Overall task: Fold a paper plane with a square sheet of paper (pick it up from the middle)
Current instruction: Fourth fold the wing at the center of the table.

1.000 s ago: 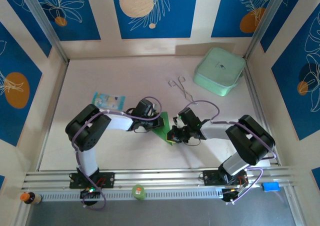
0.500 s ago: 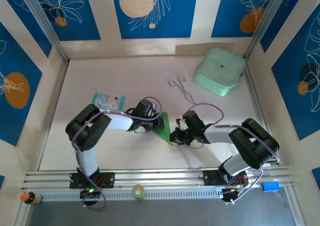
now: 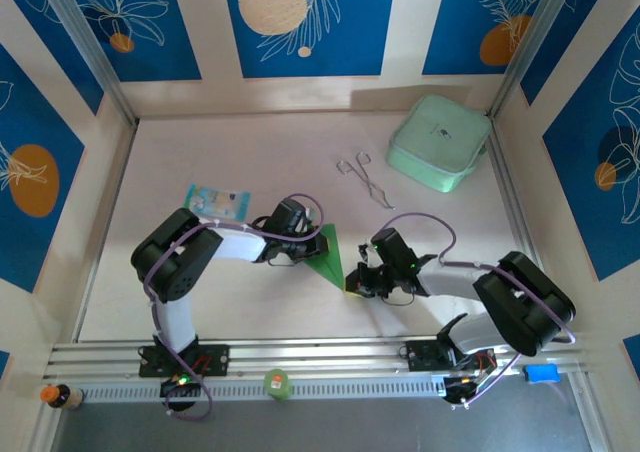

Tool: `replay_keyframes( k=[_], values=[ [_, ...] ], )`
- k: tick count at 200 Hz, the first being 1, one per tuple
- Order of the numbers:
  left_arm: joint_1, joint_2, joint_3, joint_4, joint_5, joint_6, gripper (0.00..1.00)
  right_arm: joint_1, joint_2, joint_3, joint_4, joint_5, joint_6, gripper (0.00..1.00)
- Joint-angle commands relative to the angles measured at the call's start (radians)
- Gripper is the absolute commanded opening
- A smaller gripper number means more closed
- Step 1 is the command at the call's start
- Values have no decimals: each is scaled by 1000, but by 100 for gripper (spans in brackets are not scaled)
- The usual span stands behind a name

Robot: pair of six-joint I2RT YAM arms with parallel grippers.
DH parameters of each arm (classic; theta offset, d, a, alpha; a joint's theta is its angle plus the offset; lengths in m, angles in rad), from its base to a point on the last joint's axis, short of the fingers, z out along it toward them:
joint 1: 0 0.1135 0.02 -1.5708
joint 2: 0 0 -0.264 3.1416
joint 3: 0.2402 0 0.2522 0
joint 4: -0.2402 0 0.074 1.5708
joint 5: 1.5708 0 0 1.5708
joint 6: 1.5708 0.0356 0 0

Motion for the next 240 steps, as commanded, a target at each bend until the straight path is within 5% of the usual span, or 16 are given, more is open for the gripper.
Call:
replay_keyframes(
  k=[1,68,168,240],
  values=[
    [9,44,-36,-70,-33,-3,5,7,-20,-32,-134,31,-10,1],
    [9,28,-36,-72,-33,0,5,-19,-175,66,-187,2,-4,2],
    [8,30,-41,-55,-25,-7,5,8,249,369,-149,-8,-43,2],
    [8,28,-33,-68,-28,0,5,-8,283,291,-137,27,-29,2]
  ],
)
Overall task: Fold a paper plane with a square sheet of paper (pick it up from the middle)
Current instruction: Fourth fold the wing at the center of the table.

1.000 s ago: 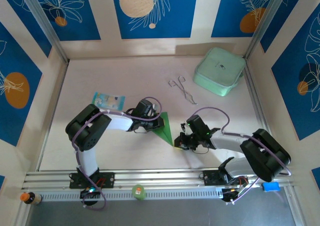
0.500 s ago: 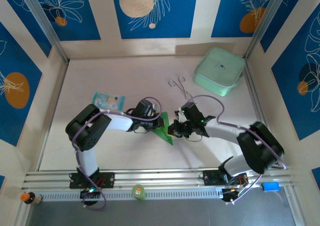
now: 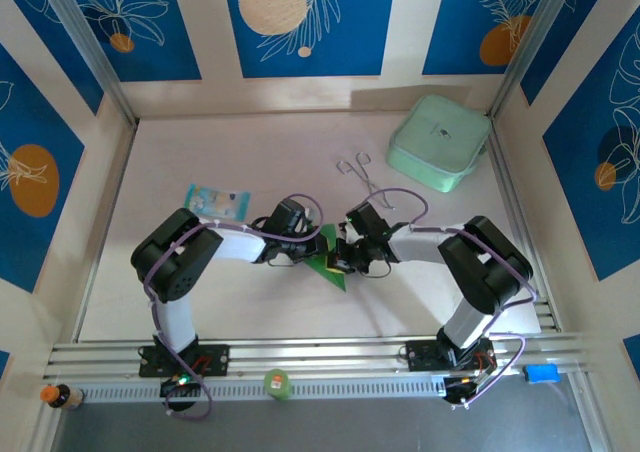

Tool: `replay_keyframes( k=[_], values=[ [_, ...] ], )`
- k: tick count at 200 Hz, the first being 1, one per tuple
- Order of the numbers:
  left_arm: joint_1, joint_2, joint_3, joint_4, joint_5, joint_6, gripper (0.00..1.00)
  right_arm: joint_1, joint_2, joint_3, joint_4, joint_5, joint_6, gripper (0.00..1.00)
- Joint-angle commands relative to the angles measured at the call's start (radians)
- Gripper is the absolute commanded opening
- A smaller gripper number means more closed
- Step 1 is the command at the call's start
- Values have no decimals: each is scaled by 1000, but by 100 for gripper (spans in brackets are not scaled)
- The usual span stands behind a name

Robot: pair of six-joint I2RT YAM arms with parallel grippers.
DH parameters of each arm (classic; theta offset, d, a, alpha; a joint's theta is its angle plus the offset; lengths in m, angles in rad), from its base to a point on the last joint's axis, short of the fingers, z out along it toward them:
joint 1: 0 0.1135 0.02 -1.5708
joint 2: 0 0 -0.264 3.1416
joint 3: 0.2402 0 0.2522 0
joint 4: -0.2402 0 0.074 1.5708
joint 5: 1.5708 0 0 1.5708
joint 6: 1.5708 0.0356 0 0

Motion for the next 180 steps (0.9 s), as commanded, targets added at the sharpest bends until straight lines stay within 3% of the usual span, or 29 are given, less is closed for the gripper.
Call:
replay_keyframes(
  k=[1,65,109,180],
  values=[
    [6,28,-25,-86,-32,4,5,-12,-7,-53,-11,1,-5,2],
    [8,10,6,-127,-37,36,6,-34,-8,-202,122,-62,37,1],
    [6,-61,40,-139,-16,72,14,-50,-9,-234,160,-93,37,0],
    [-21,-56,62,-148,75,49,4,-60,-3,-238,179,-100,48,0]
  ],
)
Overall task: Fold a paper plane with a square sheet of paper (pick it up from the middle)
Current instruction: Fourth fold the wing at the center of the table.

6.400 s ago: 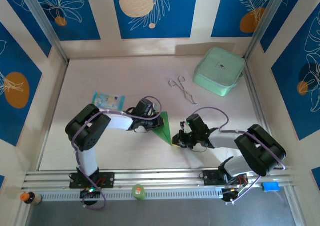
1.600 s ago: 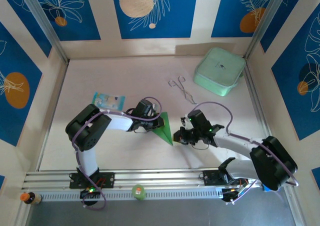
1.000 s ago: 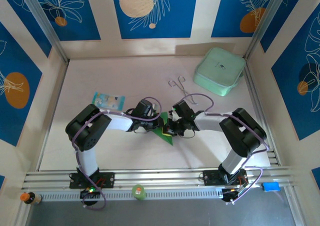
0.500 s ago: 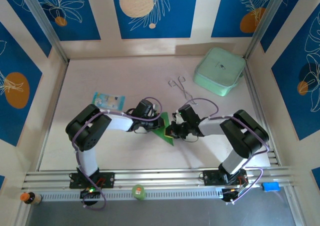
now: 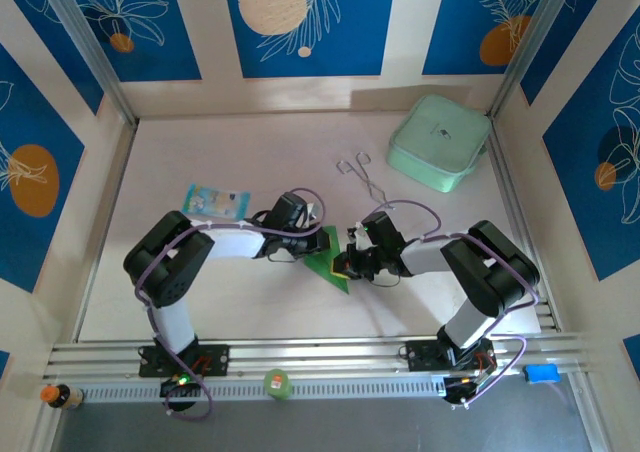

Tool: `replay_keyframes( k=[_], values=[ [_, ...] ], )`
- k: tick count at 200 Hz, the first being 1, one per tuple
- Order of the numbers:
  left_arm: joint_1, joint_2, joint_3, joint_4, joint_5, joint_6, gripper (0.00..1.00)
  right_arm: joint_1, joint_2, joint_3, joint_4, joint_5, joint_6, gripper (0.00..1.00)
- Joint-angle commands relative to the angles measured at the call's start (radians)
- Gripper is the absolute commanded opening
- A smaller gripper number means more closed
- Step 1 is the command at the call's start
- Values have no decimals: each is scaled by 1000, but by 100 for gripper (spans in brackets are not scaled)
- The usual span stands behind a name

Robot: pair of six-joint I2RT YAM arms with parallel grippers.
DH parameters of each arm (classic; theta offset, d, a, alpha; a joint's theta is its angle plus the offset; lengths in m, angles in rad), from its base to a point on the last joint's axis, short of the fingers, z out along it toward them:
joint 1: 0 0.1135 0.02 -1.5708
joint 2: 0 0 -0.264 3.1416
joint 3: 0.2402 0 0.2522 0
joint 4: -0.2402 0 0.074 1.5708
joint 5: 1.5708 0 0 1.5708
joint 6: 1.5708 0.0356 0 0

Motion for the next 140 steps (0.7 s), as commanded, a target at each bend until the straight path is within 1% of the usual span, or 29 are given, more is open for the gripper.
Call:
replay_keyframes(
  k=[1,30,59,79,101,140],
  values=[
    [-16,-2,6,-30,44,-6,4,-5,28,-48,-115,20,14,0],
    [-24,23,-6,-55,19,-4,4,-8,27,-49,-118,19,14,0],
    [-23,72,-10,-23,9,-15,5,-8,25,-51,-122,14,12,0],
    [-19,82,-7,-51,-45,-19,4,-8,24,-51,-139,14,2,0],
    [-5,84,-8,-83,-86,-16,4,-8,23,-58,-149,19,-6,0],
    [31,87,19,-113,-94,6,4,-10,19,-75,-152,18,-13,0]
  ],
)
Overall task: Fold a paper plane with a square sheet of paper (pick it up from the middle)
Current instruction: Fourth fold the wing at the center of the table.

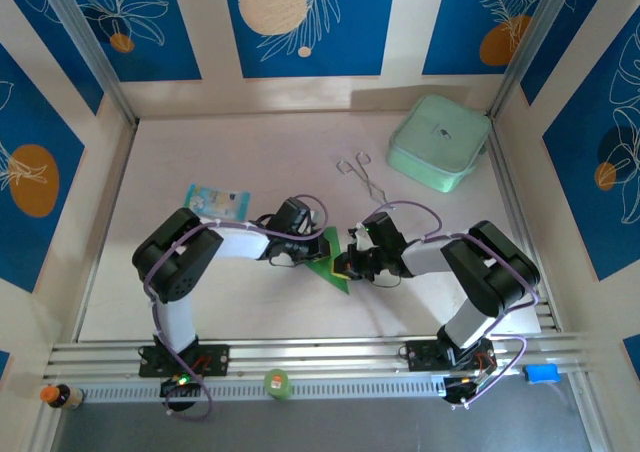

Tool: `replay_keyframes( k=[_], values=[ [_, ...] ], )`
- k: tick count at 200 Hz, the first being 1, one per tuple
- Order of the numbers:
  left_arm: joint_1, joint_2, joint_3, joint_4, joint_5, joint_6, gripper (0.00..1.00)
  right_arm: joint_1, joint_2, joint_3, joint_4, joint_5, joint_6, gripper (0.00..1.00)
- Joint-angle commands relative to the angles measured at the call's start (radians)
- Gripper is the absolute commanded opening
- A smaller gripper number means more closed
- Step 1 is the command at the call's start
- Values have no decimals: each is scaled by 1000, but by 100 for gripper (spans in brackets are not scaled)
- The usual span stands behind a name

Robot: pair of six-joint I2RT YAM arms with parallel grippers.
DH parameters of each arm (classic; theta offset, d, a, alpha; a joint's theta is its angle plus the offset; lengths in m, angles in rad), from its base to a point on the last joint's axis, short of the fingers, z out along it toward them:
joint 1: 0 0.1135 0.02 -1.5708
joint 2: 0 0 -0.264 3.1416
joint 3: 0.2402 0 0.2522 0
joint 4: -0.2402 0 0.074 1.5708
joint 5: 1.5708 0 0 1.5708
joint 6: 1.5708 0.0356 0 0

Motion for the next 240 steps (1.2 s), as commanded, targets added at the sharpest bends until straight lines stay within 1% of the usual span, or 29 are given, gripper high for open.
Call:
replay_keyframes(
  k=[1,67,152,165,208,240],
  values=[
    [37,31,16,-92,-89,22,4,-3,20,-63,-164,30,-11,0],
    [116,68,89,-96,-59,62,4,-12,22,-74,-150,15,-21,0],
    [227,85,105,-99,-53,118,4,-27,36,-79,-138,-1,-29,0],
    [235,86,113,-102,-45,130,4,-27,37,-79,-138,-2,-29,0],
    [249,60,149,-163,-76,165,5,-29,42,-75,-138,-9,-31,0],
    [248,13,146,-172,-81,151,5,-29,42,-70,-138,-15,-35,0]
  ],
)
